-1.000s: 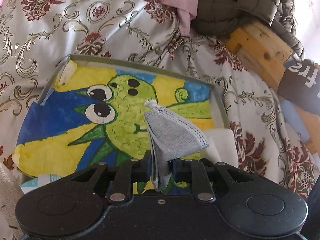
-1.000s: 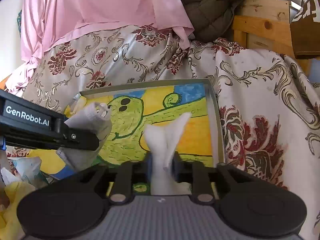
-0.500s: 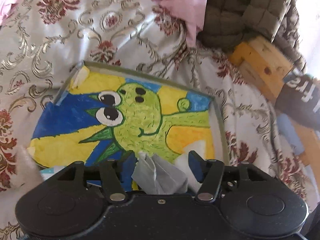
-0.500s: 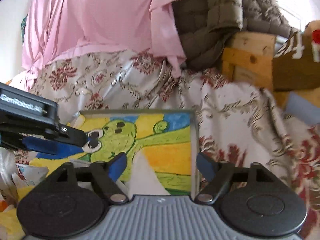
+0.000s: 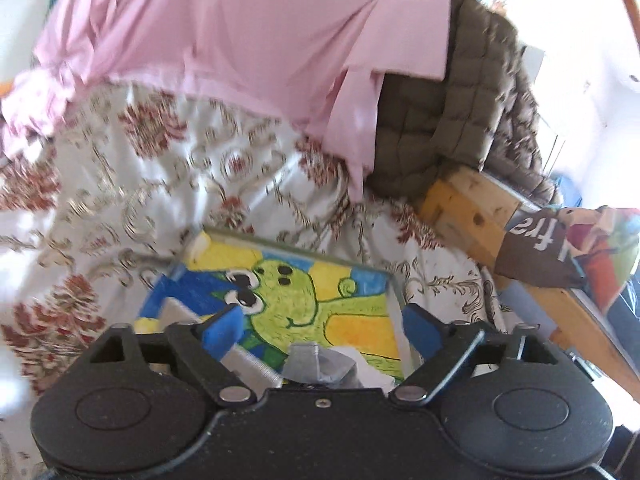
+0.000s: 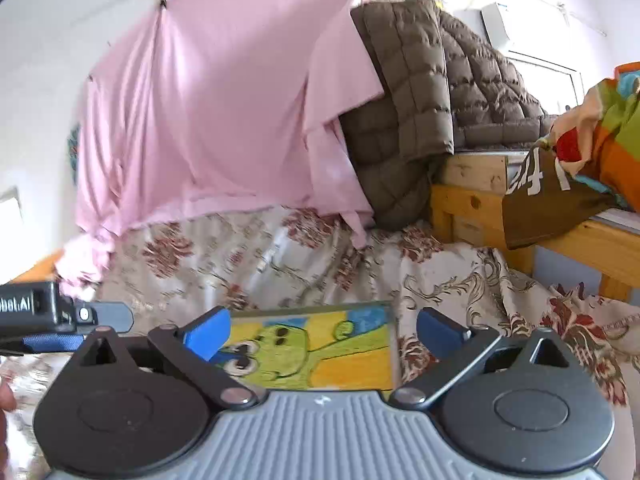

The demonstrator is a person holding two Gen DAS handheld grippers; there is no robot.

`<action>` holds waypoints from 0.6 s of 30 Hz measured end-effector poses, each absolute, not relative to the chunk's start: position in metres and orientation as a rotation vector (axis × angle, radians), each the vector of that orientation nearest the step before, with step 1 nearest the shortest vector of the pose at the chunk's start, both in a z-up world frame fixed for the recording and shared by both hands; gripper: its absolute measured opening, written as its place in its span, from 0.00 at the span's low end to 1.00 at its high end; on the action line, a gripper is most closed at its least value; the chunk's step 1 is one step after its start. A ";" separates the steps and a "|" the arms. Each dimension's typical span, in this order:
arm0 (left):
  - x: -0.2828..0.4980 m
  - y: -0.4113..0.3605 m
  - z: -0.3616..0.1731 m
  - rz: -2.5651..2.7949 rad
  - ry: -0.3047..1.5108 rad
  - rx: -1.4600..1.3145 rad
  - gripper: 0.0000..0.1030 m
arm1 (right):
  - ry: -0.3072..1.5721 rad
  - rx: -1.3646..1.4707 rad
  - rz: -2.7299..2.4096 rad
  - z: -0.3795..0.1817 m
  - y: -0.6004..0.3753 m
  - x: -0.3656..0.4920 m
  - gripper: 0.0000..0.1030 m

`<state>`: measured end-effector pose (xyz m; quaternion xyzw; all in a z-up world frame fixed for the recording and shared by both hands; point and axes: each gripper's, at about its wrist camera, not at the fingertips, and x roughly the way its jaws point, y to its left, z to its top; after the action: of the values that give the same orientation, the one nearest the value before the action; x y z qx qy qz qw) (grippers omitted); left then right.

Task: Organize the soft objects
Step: 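Move both open tools back toward the pile of items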

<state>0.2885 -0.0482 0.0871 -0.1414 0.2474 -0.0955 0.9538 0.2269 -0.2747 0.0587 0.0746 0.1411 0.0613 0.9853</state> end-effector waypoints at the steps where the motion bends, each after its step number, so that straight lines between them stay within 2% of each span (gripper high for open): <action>1: 0.273 -0.046 0.089 -0.187 0.471 -0.268 0.91 | 0.273 0.155 0.128 0.060 -0.274 0.217 1.00; 8: 0.200 -0.031 0.090 -0.176 0.357 -0.246 0.98 | 0.234 0.163 0.139 0.061 -0.269 0.161 1.00; 18: 0.136 -0.008 0.073 -0.144 0.339 -0.274 0.99 | 0.240 0.131 0.150 0.045 -0.255 0.100 1.00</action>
<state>0.1358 -0.0082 0.0735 -0.1360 0.1678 -0.0711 0.9738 0.0996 -0.2553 0.0450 0.0650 0.1196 0.0749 0.9878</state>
